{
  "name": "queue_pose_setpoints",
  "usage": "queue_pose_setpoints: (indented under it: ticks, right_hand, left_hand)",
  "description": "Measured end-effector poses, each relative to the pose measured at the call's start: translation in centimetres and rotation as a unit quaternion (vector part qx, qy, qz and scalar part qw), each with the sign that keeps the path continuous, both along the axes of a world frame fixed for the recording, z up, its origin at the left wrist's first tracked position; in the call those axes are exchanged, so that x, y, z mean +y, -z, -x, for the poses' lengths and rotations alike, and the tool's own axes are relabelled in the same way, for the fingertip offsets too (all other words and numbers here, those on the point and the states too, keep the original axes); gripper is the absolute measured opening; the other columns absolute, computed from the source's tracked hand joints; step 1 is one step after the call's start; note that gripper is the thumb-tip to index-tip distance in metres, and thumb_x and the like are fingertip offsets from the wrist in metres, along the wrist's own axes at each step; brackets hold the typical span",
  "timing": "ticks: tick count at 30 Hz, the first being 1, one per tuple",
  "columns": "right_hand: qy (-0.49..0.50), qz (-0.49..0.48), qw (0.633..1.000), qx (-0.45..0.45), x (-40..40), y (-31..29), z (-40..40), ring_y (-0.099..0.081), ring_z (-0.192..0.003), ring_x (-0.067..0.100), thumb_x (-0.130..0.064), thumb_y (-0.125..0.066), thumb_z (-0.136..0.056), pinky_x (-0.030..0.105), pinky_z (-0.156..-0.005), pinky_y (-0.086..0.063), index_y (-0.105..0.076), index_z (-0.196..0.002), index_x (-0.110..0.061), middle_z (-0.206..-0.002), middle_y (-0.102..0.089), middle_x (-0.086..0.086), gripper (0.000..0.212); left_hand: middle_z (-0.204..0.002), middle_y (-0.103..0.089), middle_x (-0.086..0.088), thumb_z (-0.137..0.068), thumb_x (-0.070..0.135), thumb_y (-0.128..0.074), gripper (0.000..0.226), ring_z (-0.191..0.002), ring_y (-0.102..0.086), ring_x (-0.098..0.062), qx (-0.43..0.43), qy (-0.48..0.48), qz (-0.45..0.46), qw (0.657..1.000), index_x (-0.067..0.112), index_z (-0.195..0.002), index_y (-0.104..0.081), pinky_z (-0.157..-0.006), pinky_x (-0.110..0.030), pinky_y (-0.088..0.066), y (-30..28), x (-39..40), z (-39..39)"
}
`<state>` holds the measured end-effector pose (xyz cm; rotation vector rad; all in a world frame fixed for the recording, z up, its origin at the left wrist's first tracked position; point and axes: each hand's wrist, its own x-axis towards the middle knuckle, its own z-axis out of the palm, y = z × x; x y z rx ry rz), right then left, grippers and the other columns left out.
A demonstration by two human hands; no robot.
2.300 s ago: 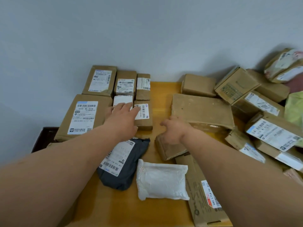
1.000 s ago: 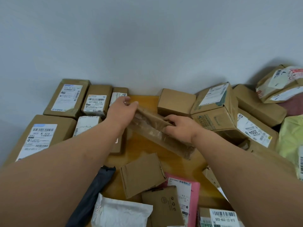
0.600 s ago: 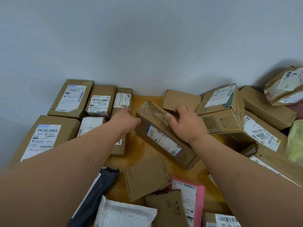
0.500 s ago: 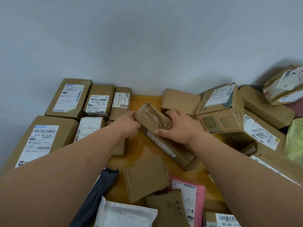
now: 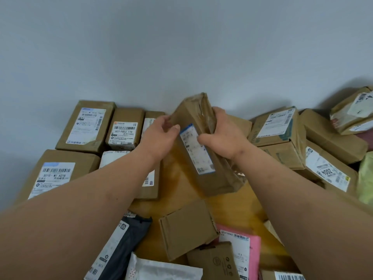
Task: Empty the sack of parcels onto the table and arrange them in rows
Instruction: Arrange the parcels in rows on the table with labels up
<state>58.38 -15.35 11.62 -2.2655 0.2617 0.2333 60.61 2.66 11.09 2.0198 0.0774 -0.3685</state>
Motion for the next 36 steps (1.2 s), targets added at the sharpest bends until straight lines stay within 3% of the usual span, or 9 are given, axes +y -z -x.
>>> queue_pose_setpoints:
  ticks: [6, 8, 11, 15, 21, 26, 30, 33, 36]
  right_hand:
    - [0.083, -0.173, 0.981, 0.006, 0.9, 0.9, -2.0, -0.059, -0.116, 0.019, -0.034, -0.065, -0.087, 0.036, -0.099, -0.047, -0.036, -0.147, -0.023, -0.132, -0.059, 0.0, 0.067]
    - [0.078, -0.119, 0.988, 0.065, 1.5, 2.2, -2.2, -0.055, -0.122, 0.024, -0.038, -0.051, -0.099, 0.033, -0.099, -0.043, -0.041, -0.147, -0.018, -0.141, -0.056, 0.006, 0.053]
    - [0.036, 0.042, 0.994, 0.099, 2.5, 3.6, -1.8, -0.041, -0.136, 0.034, -0.043, -0.042, -0.101, 0.038, -0.109, -0.034, -0.037, -0.15, -0.015, -0.15, -0.041, 0.013, 0.056]
    - [0.003, 0.109, 0.991, 0.083, 3.2, 3.6, -1.5, -0.053, -0.12, 0.035, -0.027, -0.046, -0.097, 0.041, -0.098, -0.045, -0.045, -0.139, -0.018, -0.138, -0.045, 0.011, 0.044]
    - [0.025, 0.083, 0.994, 0.068, 3.8, 2.7, -1.9, -0.062, -0.099, 0.027, -0.066, -0.041, -0.074, 0.043, -0.085, -0.054, -0.056, -0.122, -0.022, -0.107, -0.067, 0.002, 0.067]
    - [-0.009, 0.157, 0.986, 0.061, 3.7, 2.4, -2.2, -0.062, -0.097, 0.031, -0.035, -0.047, -0.097, 0.034, -0.072, -0.047, -0.037, -0.141, -0.015, -0.117, -0.065, 0.008, 0.049]
    - [-0.027, 0.169, 0.985, 0.037, 3.5, 2.2, -2.6, -0.051, -0.075, 0.026, -0.024, -0.047, -0.097, 0.027, -0.05, -0.033, -0.043, -0.127, -0.015, -0.099, -0.06, 0.005, 0.032]
    - [-0.001, 0.183, 0.983, 0.002, 2.4, 2.5, -3.0, -0.057, -0.095, 0.031, -0.02, -0.045, -0.094, 0.036, -0.077, -0.047, -0.054, -0.122, -0.015, -0.105, -0.061, 0.007, 0.03]
    - [-0.023, 0.293, 0.956, 0.027, -0.1, 4.4, -3.3, -0.041, -0.129, 0.033, -0.024, -0.05, -0.087, 0.047, -0.107, -0.033, -0.05, -0.132, -0.019, -0.139, -0.048, 0.01, 0.045]
  left_hand:
    - [-0.135, -0.056, 0.001, -0.1, 0.03, -0.056, 0.045, -0.123, -0.053, -0.017, -0.073, -0.019, -0.075, 0.994, 0.022, -0.143, -0.048, -0.094, -0.027, -0.04, 1.0, 1.5, -0.9]
    - [-0.146, -0.047, -0.005, -0.098, 0.034, -0.056, 0.055, -0.132, -0.047, -0.025, -0.054, 0.023, -0.157, 0.986, 0.024, -0.15, -0.04, -0.104, -0.036, -0.039, 2.1, 2.3, -1.3]
    - [-0.154, -0.036, -0.011, -0.095, 0.044, -0.056, 0.067, -0.139, -0.035, -0.035, 0.016, 0.108, -0.284, 0.953, 0.031, -0.155, -0.028, -0.111, -0.05, -0.036, 4.0, 3.5, -1.4]
    - [-0.158, -0.03, -0.004, -0.095, 0.052, -0.053, 0.069, -0.143, -0.025, -0.035, 0.042, 0.176, -0.351, 0.919, 0.036, -0.155, -0.024, -0.113, -0.054, -0.03, 5.2, 3.7, -0.6]
    - [-0.157, -0.032, -0.002, -0.096, 0.057, -0.048, 0.067, -0.139, -0.038, -0.027, 0.047, 0.169, -0.311, 0.934, 0.036, -0.155, -0.024, -0.112, -0.052, -0.034, 5.3, 2.9, -0.7]
    - [-0.16, -0.025, 0.001, -0.092, 0.066, -0.048, 0.074, -0.145, -0.029, -0.027, 0.012, 0.17, -0.325, 0.93, 0.036, -0.155, -0.023, -0.114, -0.058, -0.021, 5.1, 1.7, -0.9]
    - [-0.159, -0.024, 0.003, -0.089, 0.067, -0.05, 0.08, -0.144, -0.025, -0.027, -0.012, 0.16, -0.311, 0.937, 0.034, -0.156, -0.021, -0.113, -0.058, -0.022, 5.6, 1.4, -0.9]
    - [-0.159, -0.021, 0.004, -0.09, 0.067, -0.05, 0.079, -0.145, -0.022, -0.029, -0.025, 0.154, -0.302, 0.94, 0.033, -0.155, -0.022, -0.114, -0.059, -0.022, 5.8, 1.2, -1.0]
    - [-0.162, -0.016, 0.004, -0.088, 0.069, -0.049, 0.082, -0.147, -0.017, -0.028, -0.038, 0.183, -0.33, 0.925, 0.035, -0.156, -0.017, -0.115, -0.059, -0.019, 6.0, 0.8, -1.0]
